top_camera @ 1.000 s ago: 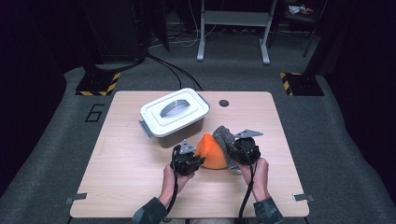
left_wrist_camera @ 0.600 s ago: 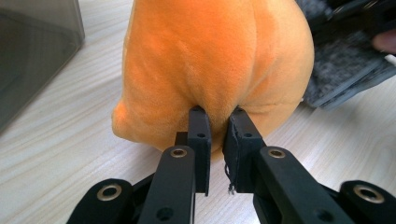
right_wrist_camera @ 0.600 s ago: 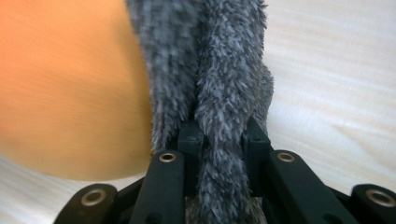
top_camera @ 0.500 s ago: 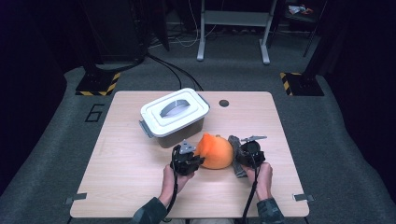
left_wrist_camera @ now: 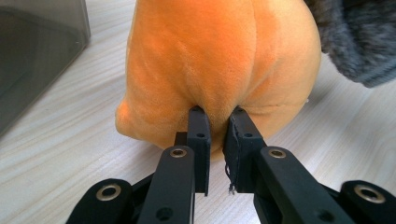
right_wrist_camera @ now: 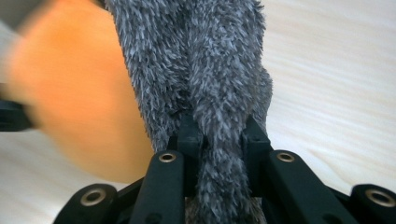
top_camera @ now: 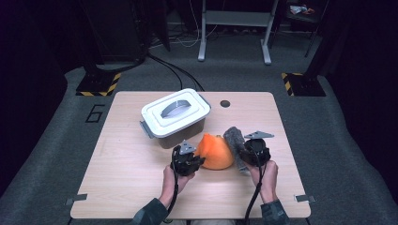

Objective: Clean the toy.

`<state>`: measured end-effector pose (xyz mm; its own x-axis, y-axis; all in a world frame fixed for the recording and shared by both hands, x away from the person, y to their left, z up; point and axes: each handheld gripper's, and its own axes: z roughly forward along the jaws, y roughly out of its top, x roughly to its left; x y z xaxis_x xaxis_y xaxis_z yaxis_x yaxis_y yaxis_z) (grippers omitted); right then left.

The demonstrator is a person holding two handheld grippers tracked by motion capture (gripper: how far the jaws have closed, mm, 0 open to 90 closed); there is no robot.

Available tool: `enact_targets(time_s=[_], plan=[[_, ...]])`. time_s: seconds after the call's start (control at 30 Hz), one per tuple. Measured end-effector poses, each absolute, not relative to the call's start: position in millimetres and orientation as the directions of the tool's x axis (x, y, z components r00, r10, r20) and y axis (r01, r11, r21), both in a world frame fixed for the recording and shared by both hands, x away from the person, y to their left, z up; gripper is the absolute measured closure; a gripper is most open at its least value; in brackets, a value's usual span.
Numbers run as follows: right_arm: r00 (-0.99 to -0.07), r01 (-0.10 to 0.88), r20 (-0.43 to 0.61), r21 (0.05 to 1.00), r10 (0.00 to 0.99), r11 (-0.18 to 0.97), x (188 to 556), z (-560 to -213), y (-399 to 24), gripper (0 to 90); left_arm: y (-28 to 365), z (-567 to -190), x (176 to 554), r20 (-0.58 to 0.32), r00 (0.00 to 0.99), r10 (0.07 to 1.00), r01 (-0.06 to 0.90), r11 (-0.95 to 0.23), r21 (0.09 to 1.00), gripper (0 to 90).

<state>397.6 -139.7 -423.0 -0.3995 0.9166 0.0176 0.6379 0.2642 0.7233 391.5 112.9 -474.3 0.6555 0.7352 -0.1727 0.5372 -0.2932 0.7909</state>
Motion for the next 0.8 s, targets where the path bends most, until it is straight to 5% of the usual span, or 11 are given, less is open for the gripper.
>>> enact_targets(time_s=[0.3, 0.57, 0.8], plan=[[-0.435, 0.642, 0.003, 0.703, 0.900, 0.307, 403.0, -431.1, -120.3, 75.1, 117.0, -474.8, 391.9, -0.167, 0.654, 0.738, 0.534, -0.294, 0.793, 73.1], [-0.427, 0.646, -0.008, 0.697, 0.904, 0.311, 409.2, -432.7, -123.1, 75.1, 116.3, -475.0, 393.6, -0.075, 0.665, 0.743, 0.496, -0.364, 0.789, 51.4], [-0.419, 0.659, 0.003, 0.688, 0.908, 0.303, 414.6, -433.6, -126.7, 75.1, 109.7, -478.2, 396.0, -0.036, 0.685, 0.727, 0.467, -0.401, 0.788, 50.3]])
